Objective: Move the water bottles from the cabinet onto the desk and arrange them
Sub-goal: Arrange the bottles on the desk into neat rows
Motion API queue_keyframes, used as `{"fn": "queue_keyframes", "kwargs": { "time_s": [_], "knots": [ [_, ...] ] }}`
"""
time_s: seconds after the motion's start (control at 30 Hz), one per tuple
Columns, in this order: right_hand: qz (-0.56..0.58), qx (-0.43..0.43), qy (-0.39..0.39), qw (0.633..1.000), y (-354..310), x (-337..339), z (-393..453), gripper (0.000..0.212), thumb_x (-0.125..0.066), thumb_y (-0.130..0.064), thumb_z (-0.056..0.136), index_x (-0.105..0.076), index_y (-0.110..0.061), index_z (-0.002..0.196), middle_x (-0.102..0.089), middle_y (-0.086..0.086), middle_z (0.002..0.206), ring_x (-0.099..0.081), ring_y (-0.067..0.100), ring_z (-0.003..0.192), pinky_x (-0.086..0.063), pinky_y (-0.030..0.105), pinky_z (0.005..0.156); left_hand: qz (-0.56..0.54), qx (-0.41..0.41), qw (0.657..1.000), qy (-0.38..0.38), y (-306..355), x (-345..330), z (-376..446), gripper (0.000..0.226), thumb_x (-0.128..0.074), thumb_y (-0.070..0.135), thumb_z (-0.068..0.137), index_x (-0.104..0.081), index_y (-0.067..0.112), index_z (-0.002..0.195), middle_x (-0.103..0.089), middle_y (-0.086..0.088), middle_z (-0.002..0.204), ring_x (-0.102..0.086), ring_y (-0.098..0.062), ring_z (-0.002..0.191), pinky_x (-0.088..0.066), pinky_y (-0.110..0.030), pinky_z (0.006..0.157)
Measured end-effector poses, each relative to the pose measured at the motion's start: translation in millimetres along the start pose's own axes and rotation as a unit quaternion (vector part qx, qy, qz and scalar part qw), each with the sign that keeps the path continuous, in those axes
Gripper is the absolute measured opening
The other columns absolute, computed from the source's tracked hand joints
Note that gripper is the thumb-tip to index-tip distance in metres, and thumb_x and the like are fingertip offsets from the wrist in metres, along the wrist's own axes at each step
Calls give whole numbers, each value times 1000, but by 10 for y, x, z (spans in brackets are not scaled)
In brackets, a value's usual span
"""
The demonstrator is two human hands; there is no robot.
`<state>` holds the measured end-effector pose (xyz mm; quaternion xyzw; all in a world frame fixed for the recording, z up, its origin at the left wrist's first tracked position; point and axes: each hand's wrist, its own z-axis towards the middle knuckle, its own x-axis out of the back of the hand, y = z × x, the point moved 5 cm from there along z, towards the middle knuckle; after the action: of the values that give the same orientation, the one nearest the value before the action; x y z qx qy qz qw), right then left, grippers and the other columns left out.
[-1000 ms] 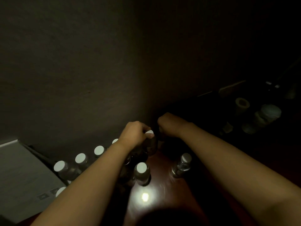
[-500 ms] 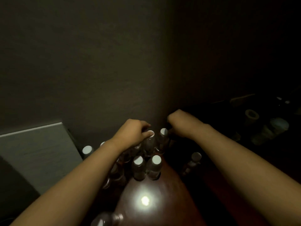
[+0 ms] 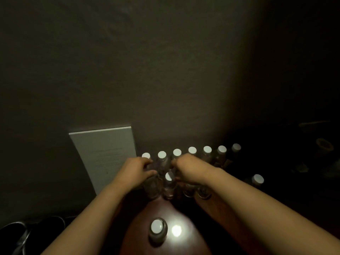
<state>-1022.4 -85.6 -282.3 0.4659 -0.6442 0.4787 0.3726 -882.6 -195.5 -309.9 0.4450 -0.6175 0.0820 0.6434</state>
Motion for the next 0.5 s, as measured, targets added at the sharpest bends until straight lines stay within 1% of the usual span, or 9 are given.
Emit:
{"fn": "queue_keyframes", "kwargs": {
  "time_s": [0.1,0.17,0.27,0.37,0.4,0.47,0.5],
  "knots": [
    [-7,-5,-21,1000,-52,-155,76,27,-57,-22,89,-62,-11,114,-65,16,104,-60,32,95,-49,37,79,-21,12,999,-27,-149,-178,1,47,-81,37,77,-70,24,121,-73,-2,111,-67,-18,102,-50,-31,89],
    [-21,-14,-30,999,-58,-248,107,27,-55,-21,92,-61,-9,116,-65,18,105,-61,33,95,-46,35,77,-30,13,999,-38,-197,-266,19,55,-83,37,76,-67,24,127,-72,0,117,-66,-16,105,-50,-29,91],
    [-22,-34,-37,998,-85,-368,153,24,-53,-18,95,-59,-8,115,-64,19,104,-61,35,94,-42,34,71,-47,1,998,-53,-227,-338,47,59,-84,33,75,-64,27,130,-69,5,122,-64,-10,104,-49,-25,92],
    [-15,-54,-33,998,-90,-408,188,21,-52,-16,96,-57,-7,114,-63,19,105,-62,36,95,-41,34,70,-29,-27,995,-96,-264,-387,56,59,-86,26,71,-67,32,126,-70,12,118,-60,-1,93,-45,-18,84],
    [-14,-57,-32,998,-87,-407,194,21,-51,-16,96,-58,-6,114,-63,19,105,-62,36,95,-40,33,69,-19,-28,993,-109,-291,-400,54,58,-85,21,70,-68,33,124,-71,13,116,-59,0,92,-45,-17,84],
    [-11,-58,-29,998,-87,-394,203,20,-51,-15,96,-59,-5,111,-64,20,102,-61,36,94,-38,32,67,-12,-19,993,-117,-360,-414,66,57,-82,11,70,-70,33,121,-72,12,114,-63,-3,96,-48,-21,88],
    [-8,-60,-30,998,-90,-388,207,20,-50,-15,95,-60,-4,109,-65,20,101,-61,36,93,-37,31,67,-8,-13,993,-113,-388,-411,79,56,-82,10,70,-70,33,121,-73,10,111,-64,-6,97,-49,-22,88]
  ]
}}
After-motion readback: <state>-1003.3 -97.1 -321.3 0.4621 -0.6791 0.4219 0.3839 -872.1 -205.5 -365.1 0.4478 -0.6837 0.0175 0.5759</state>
